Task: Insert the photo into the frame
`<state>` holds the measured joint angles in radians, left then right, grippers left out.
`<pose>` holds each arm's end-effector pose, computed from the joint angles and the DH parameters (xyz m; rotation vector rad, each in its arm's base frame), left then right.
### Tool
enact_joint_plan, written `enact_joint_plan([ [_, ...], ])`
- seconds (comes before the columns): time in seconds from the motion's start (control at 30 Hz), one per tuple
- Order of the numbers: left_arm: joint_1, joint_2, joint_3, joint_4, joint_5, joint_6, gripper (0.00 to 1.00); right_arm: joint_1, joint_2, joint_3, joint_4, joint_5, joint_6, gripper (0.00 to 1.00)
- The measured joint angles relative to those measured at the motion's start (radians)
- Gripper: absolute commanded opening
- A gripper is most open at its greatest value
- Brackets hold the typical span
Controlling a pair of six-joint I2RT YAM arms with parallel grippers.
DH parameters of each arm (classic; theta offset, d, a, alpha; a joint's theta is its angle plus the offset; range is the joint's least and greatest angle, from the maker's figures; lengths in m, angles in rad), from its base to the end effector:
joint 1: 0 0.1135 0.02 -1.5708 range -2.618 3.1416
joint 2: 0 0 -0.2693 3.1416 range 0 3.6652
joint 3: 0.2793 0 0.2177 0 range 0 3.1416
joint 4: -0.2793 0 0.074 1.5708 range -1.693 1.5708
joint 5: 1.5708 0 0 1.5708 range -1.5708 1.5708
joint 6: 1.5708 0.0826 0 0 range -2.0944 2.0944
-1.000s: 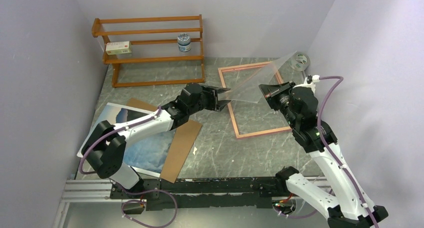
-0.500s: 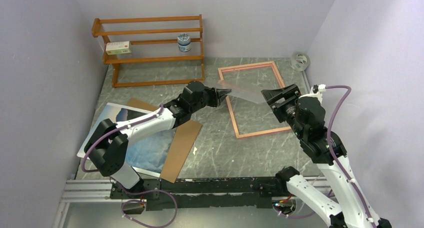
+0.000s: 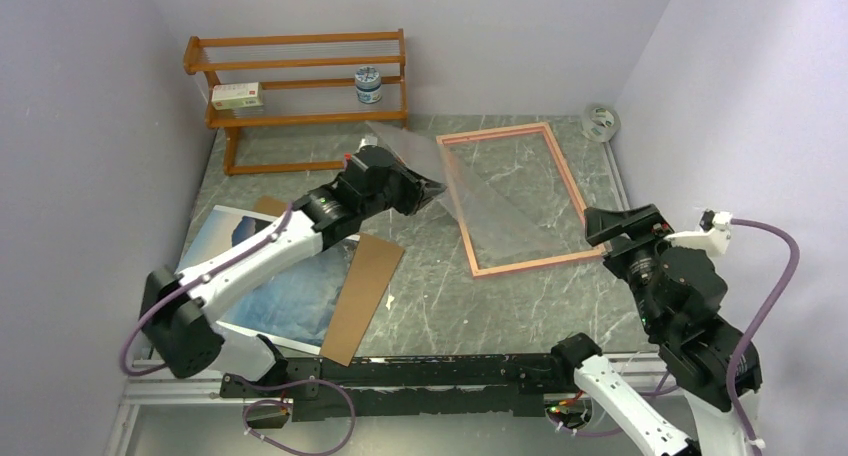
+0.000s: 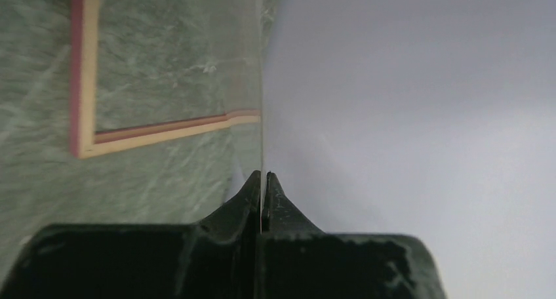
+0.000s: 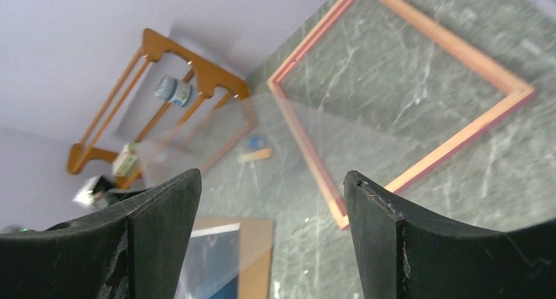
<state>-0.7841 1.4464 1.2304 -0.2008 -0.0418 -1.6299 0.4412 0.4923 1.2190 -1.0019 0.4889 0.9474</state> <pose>0.2481 -0.2426 0.3311 -0.9848 2.1111 -1.3995 0.0533 -0.0177 0.3848 0.7855 1.6700 0.5304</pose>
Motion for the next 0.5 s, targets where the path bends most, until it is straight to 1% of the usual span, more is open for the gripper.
enact_joint_plan([
  [0.13, 0.000, -0.098, 0.019, -0.136, 0.000, 0.211, 0.03, 0.000, 0.057, 0.016, 0.009, 0.038, -0.112, 0.83],
  [0.2, 0.000, -0.126, 0.042, -0.224, 0.003, 0.338, 0.03, 0.000, 0.146, 0.013, 0.029, 0.026, -0.150, 0.83],
  [0.3, 0.001, -0.119, 0.118, -0.361, 0.019, 0.515, 0.03, 0.000, 0.319, 0.004, 0.081, -0.029, -0.184, 0.82],
  [0.4, 0.003, -0.079, 0.249, -0.528, 0.029, 0.689, 0.03, -0.003, 0.512, -0.019, 0.155, -0.119, -0.195, 0.81],
  [0.5, 0.005, -0.001, 0.457, -0.729, 0.010, 0.864, 0.02, -0.009, 0.694, -0.048, 0.214, -0.227, -0.196, 0.81],
])
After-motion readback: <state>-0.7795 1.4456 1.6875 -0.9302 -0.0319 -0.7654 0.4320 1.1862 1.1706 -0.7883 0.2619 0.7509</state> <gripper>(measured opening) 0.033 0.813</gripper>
